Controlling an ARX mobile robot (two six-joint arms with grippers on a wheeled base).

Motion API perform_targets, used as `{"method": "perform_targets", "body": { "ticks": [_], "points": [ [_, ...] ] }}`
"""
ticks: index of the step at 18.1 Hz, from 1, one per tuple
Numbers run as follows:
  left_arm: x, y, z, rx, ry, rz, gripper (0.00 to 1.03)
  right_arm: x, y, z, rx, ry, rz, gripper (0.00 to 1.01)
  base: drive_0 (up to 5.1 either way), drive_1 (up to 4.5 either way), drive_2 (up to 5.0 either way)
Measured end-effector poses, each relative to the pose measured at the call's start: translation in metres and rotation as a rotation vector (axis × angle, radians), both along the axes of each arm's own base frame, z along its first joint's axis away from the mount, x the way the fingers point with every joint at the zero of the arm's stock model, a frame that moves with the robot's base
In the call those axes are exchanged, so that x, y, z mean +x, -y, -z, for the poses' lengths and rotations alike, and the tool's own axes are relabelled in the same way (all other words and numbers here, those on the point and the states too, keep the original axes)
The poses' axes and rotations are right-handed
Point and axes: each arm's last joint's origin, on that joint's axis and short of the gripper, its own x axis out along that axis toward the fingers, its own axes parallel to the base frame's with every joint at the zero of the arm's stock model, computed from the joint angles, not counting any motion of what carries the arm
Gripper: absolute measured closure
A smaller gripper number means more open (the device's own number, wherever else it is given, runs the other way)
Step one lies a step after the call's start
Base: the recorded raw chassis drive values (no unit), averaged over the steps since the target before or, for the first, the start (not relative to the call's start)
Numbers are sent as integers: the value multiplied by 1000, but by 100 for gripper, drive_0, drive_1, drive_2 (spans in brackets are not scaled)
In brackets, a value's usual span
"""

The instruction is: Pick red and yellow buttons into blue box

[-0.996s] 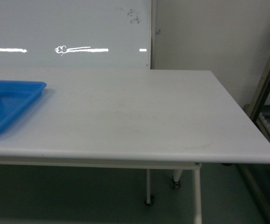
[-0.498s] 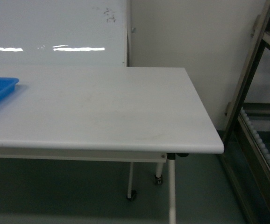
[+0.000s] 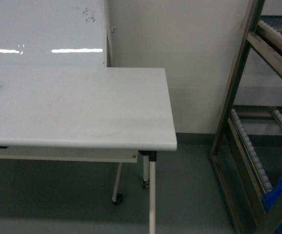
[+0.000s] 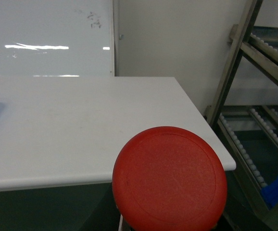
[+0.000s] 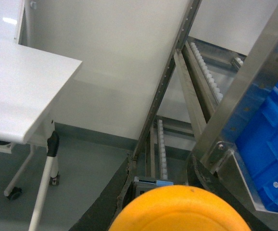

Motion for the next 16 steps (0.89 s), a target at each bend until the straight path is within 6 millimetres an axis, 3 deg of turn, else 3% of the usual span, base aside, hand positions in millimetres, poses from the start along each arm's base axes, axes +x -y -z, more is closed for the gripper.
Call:
{"method": "perform_targets", "body": {
  "ticks": [16],
  "points": [
    [0, 0, 0, 0, 0, 0, 78, 0, 0, 0, -1, -1, 0, 72, 492, -268, -218]
  ]
}}
